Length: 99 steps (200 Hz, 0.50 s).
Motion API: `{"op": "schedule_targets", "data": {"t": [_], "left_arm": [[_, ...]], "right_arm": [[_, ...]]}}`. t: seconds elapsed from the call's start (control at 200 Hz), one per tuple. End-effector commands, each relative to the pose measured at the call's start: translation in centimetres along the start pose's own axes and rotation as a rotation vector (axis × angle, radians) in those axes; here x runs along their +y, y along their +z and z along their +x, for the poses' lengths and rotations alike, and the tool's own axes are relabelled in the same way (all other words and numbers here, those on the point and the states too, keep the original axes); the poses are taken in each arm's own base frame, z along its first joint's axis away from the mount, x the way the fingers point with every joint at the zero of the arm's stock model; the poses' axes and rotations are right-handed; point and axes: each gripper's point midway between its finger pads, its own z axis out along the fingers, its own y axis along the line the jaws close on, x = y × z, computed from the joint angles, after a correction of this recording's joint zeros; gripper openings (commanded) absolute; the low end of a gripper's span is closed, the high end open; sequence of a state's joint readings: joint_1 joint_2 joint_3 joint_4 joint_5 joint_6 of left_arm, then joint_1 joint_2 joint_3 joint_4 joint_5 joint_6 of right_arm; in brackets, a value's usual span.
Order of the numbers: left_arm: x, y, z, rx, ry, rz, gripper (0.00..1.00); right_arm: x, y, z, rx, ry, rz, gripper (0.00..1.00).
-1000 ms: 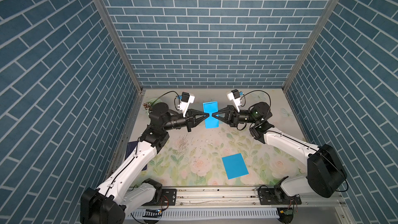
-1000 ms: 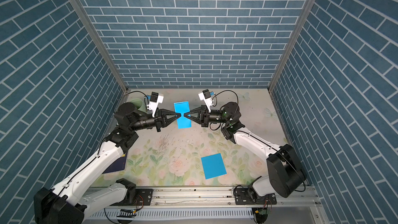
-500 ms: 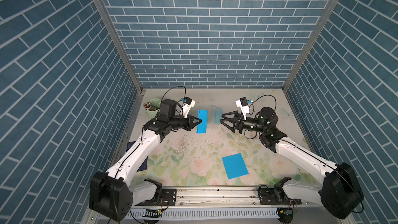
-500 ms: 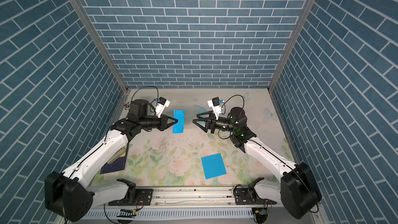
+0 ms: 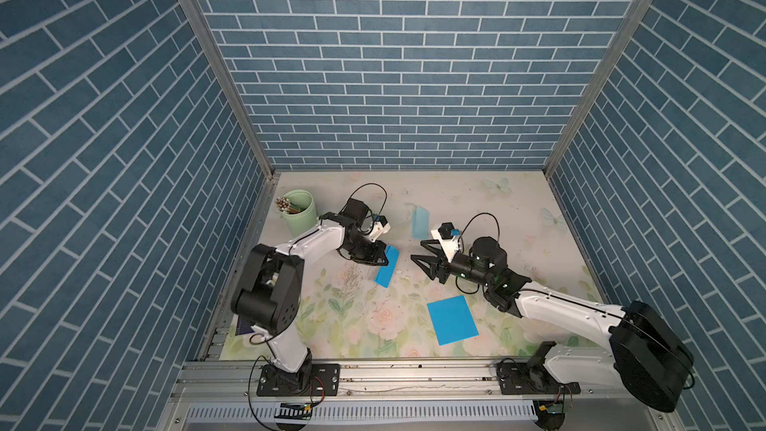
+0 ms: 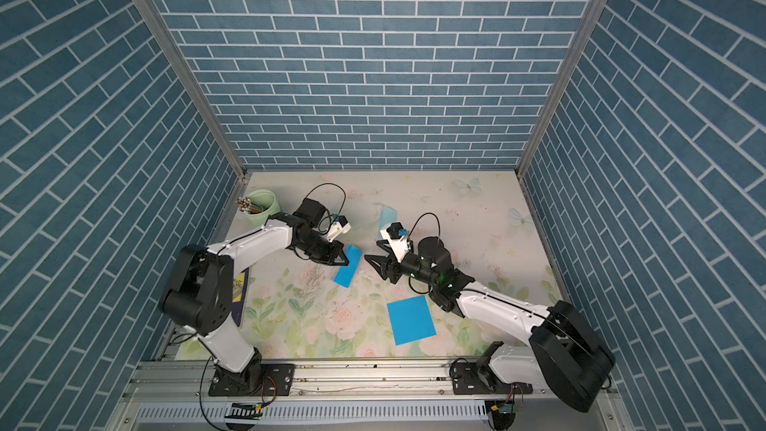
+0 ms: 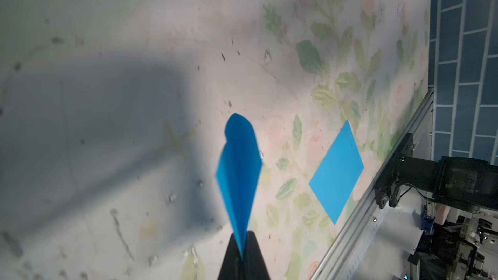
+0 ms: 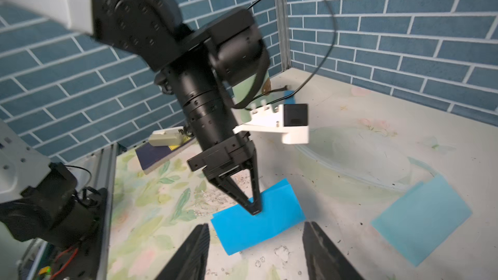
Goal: Fold the square paper along the opposite sides
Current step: Smooth out the paper at the center of the board.
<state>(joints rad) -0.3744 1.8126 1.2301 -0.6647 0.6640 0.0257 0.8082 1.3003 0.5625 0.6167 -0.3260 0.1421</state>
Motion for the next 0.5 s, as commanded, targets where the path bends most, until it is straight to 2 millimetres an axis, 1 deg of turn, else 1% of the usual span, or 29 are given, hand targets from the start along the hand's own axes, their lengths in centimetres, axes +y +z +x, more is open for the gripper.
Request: {"op": "schedule_targets", "data": {"t": [0.0, 0.06, 0.175, 0.26, 0.385, 0.48, 0.49], "left_arm": [[0.5, 1.5, -0.4, 0.098, 0.123, 0.049, 0.0], [1.2, 2.7, -0.6, 0.135, 0.14, 0.071, 0.0], [2.0, 4.1, 0.2, 0.179, 0.159, 0.106, 0.0], [2.9, 4.5, 1.2, 0.216, 0.156, 0.094, 0.0], [4.6, 4.4, 1.7, 0.223, 0.134, 0.054, 0.0], [4.7, 4.4, 1.6, 0.222, 0.13, 0.058, 0.0], [4.8, 4.4, 1.6, 0.224, 0.129, 0.056, 0.0]], "right_arm": [[-1.1, 1.0, 0.5, -0.023, -0.117, 0.074, 0.58], [-1.1, 1.5, 1.6, 0.004, -0.137, 0.084, 0.57], [-1.0, 2.1, 3.3, 0.02, -0.181, 0.106, 0.51], [-1.2, 2.9, 5.0, 0.049, -0.223, 0.123, 0.48], [-1.8, 4.7, 6.9, 0.095, -0.271, 0.141, 0.44], [-1.9, 6.3, 8.7, 0.142, -0.31, 0.127, 0.4], [-2.2, 6.4, 8.9, 0.149, -0.317, 0.143, 0.39]]}}
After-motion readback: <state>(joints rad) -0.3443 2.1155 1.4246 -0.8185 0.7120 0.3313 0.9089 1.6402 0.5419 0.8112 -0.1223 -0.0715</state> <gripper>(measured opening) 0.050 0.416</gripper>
